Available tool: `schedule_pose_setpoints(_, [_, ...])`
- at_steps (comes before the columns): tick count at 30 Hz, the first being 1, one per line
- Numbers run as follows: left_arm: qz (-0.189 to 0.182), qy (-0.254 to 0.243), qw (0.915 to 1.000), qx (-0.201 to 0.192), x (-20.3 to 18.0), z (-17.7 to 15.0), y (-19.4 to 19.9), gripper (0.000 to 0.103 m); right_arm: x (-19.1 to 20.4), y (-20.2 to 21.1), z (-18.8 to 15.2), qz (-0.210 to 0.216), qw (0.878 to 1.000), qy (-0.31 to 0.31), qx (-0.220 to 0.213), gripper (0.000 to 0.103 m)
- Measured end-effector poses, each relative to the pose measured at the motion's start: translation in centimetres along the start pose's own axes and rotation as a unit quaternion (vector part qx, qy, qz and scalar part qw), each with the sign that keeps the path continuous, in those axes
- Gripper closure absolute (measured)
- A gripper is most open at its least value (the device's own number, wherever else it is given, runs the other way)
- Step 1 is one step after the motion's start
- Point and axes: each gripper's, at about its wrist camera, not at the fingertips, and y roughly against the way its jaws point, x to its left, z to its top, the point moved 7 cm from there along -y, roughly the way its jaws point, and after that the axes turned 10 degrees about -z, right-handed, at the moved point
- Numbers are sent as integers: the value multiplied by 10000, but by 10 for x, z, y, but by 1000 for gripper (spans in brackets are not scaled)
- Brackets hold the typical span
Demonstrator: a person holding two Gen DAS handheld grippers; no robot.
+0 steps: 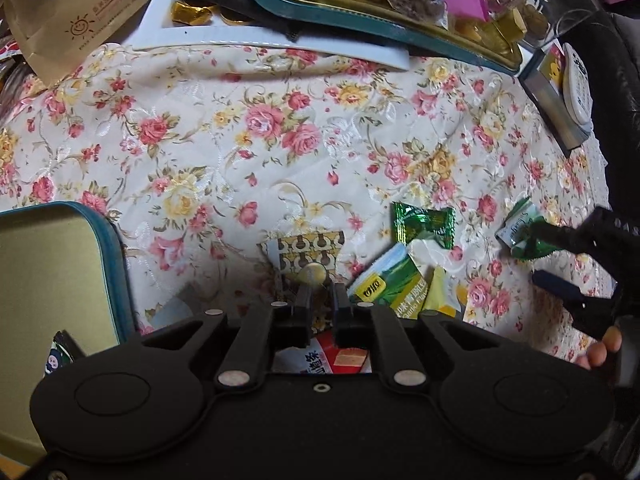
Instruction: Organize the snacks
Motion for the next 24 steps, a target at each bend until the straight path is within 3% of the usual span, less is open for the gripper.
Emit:
schedule_pose_setpoints(7, [87,57,9999,55,6,-1,-7,87,15,-9,5,-157,9996,-38,-228,45])
schedule_pose_setpoints(9, [107,42,9999,57,6,-1,-9,87,19,-13,5,-310,9989,158,-322,49])
schedule_pose_setpoints(12, [86,48,9999,36,6,0,-8,86,30,-12,1,-456,9955,641,-533,65])
schedule_pose_setpoints(16, [-14,248,9996,-124,12,3,0,85,36,-11,-7,-353,9943,876,-501,65])
schedule_pose_setpoints(18, [92,253,9994,-202,15,5,2,83,35,-10,-7,-330,9941,896,-513,65])
schedule_pose_setpoints(21, [360,238,9988,-229,19,3,-2,71,35,-7,-6,-296,9940,898,-554,65])
schedule_pose_setpoints(24, [354,201,9989,-248,17,3,-6,71,35,-4,-8,-232,9944,895,-506,65])
